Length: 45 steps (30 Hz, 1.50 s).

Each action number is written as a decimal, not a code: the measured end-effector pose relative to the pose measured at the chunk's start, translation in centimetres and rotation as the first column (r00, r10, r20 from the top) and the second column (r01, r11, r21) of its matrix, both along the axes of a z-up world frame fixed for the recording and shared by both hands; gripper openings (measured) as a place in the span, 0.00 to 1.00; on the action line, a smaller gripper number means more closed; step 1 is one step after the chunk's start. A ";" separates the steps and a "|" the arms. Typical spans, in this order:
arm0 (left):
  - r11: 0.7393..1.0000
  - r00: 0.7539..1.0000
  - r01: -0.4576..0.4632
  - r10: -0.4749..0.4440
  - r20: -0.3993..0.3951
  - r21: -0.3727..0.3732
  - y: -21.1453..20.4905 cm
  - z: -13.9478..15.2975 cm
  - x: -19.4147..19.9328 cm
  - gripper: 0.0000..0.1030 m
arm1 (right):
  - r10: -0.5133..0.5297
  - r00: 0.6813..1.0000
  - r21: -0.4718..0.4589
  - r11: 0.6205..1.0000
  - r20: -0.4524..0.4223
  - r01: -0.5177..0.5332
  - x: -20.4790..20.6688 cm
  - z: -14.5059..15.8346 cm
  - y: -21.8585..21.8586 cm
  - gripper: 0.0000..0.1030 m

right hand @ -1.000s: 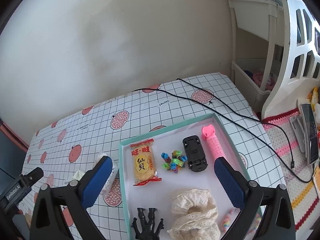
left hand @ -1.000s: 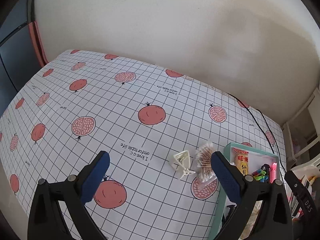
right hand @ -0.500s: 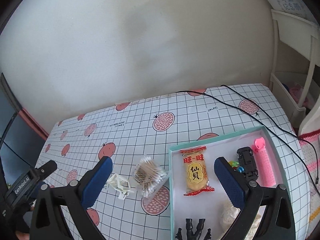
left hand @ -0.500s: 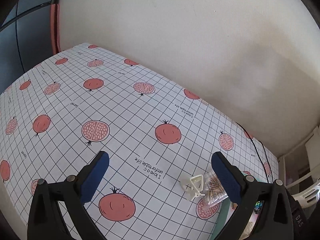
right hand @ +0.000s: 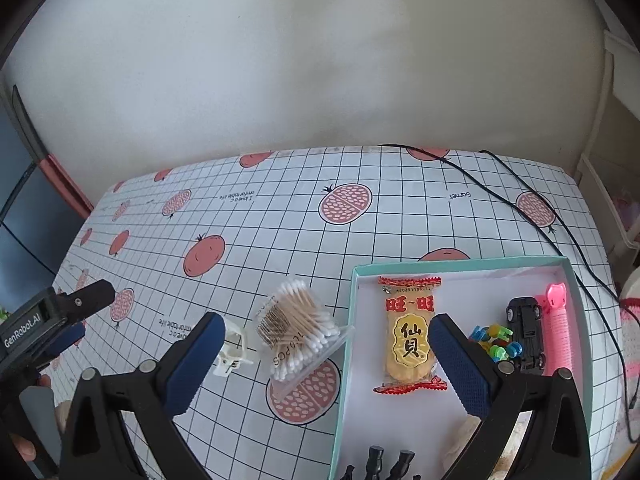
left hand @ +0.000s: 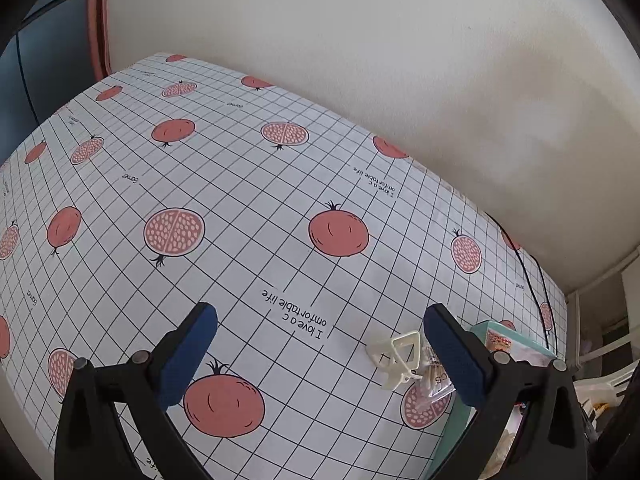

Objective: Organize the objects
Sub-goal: 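Move left gripper toward white clip while right gripper approaches cotton swab pack, then close left gripper on white clip while right gripper closes on cotton swab pack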

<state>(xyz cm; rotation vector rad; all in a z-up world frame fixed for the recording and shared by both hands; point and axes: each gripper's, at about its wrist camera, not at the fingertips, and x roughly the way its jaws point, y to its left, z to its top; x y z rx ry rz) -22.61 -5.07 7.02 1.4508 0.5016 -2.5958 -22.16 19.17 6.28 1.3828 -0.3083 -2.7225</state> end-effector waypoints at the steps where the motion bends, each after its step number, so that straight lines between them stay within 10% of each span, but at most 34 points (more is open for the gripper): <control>1: 1.000 1.000 0.004 -0.004 0.010 0.004 0.1 -0.2 -0.2 1.00 | 0.006 1.000 0.010 1.000 0.007 -0.006 -0.1 -0.2 -0.1 1.00; 23: 0.990 0.980 0.136 -0.129 0.152 -0.034 6.2 -6.5 -2.9 1.00 | -0.118 0.988 0.053 0.992 0.095 0.114 -1.1 -2.7 2.9 1.00; 45: 0.985 0.980 0.105 -0.079 0.181 -0.138 5.6 -8.8 -3.4 0.88 | 0.018 0.996 0.017 1.000 0.085 -0.020 -1.5 -3.7 0.1 1.00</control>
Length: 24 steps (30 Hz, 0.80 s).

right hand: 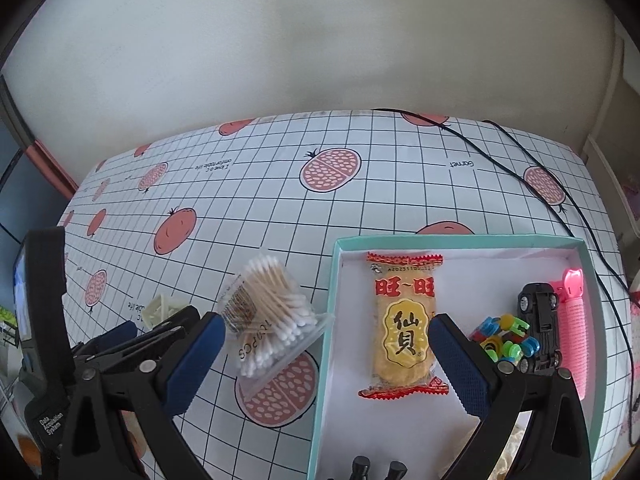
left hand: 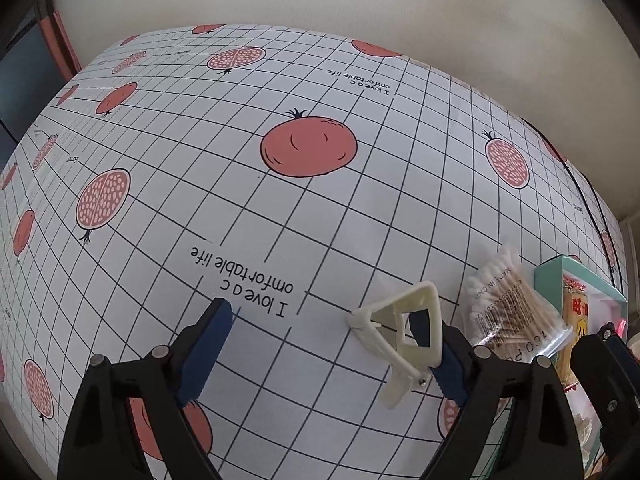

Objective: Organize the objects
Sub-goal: 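Close left gripper on white clip while right gripper closes on cotton swab pack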

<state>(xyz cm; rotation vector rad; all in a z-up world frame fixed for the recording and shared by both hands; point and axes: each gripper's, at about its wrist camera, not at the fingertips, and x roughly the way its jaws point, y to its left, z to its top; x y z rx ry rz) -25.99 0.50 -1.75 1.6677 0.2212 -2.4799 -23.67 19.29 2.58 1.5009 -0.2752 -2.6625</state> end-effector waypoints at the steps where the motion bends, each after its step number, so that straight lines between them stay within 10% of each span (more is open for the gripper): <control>1: 1.000 1.000 -0.008 0.008 0.002 -0.007 -0.3 0.0 0.0 0.88 | 0.013 1.000 0.003 1.000 -0.003 -0.013 0.0 -0.1 -0.3 1.00; 24: 0.995 0.995 -0.097 0.096 0.031 0.009 -4.4 -0.3 0.1 0.88 | 0.124 0.992 0.085 0.989 0.001 -0.123 -1.3 -2.0 -5.8 0.92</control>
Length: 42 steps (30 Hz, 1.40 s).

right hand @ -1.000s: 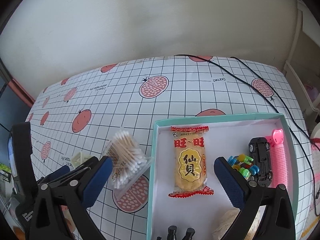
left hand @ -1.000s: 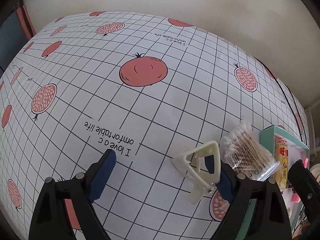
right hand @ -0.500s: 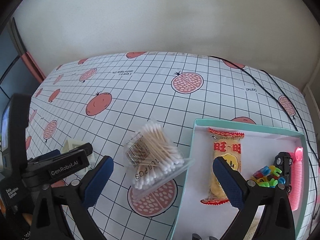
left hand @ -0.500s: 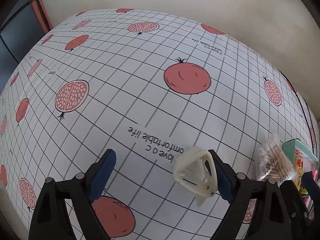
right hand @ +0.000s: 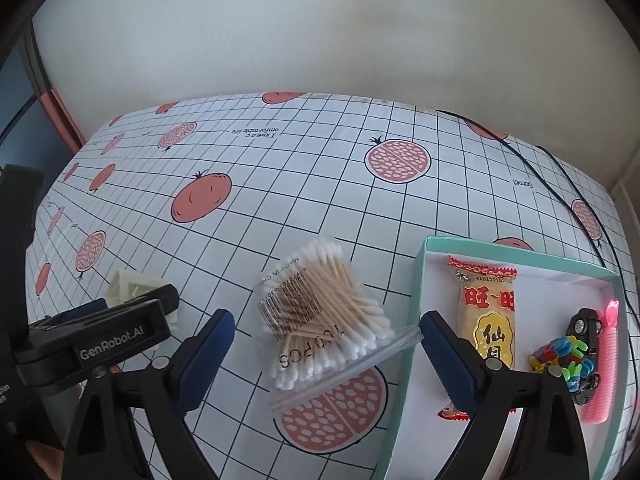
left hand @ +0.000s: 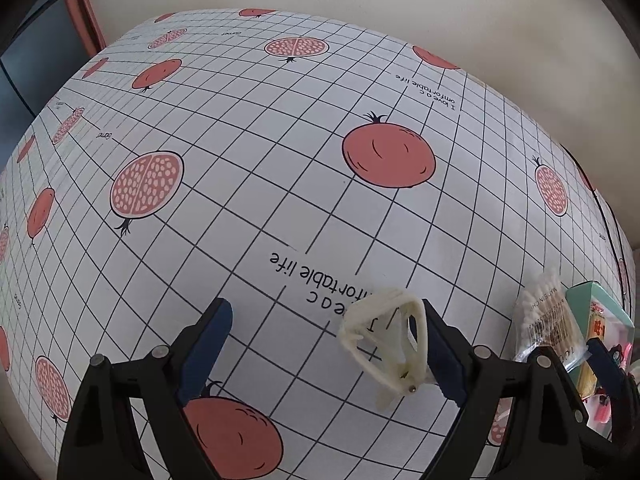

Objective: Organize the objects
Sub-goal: 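Close left gripper on white clip while right gripper closes on cotton swab pack, then lift white clip with left gripper while right gripper carries swab pack over box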

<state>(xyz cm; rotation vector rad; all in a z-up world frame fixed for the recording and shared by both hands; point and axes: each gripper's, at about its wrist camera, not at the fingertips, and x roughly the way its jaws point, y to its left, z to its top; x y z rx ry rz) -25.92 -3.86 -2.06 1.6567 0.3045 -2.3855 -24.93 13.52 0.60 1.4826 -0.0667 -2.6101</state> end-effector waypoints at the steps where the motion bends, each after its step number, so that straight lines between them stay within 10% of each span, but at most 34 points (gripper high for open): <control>1: 1.000 1.000 -0.002 0.002 0.001 0.002 -0.2 -0.1 -0.1 0.88 | 0.005 1.000 0.000 1.000 0.004 -0.005 0.0 0.1 0.0 0.90; 42: 0.996 0.999 0.017 -0.020 0.034 0.083 -2.0 2.2 2.2 0.88 | 0.023 0.999 0.086 0.996 0.033 -0.026 0.6 -2.8 -3.0 0.66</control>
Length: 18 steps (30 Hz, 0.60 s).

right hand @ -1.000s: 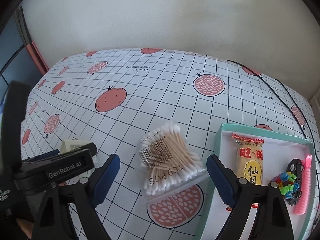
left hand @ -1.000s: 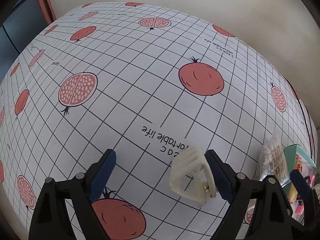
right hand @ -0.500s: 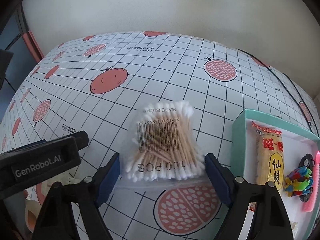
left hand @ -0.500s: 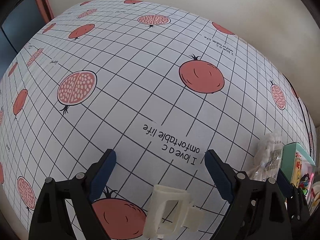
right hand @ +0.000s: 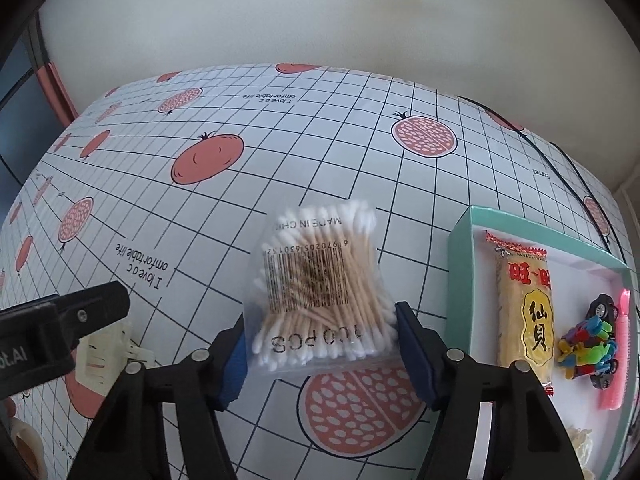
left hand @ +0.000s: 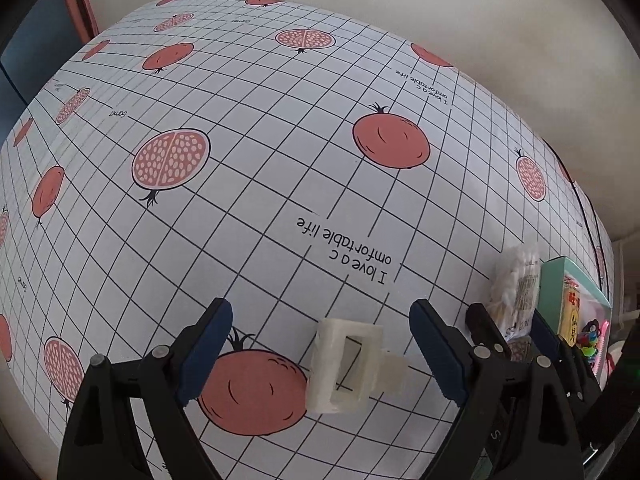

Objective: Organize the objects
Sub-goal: 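Lift white clip with left gripper while right gripper carries swab pack over box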

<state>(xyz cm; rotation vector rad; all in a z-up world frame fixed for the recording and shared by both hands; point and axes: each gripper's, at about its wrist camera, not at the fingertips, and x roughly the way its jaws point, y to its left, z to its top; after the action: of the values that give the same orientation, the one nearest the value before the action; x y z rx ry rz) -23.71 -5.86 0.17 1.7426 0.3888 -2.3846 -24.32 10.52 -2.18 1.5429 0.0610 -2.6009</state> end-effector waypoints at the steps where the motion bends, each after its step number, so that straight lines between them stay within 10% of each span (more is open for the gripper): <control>1: 1.000 1.000 0.006 -0.006 0.000 0.000 -0.5 0.1 0.0 0.88 | 0.001 1.000 0.000 1.000 0.006 -0.001 0.1 0.0 0.1 0.66; 18: 0.997 0.997 0.066 -0.064 0.045 -0.043 2.4 -0.3 2.2 0.88 | 0.034 0.996 0.000 0.999 0.081 -0.034 1.4 0.0 0.5 0.64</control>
<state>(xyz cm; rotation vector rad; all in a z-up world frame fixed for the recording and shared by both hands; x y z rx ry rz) -21.49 -3.47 -0.15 1.8106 0.2747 -2.3748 -22.97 11.02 -2.21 1.6313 0.0811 -2.5104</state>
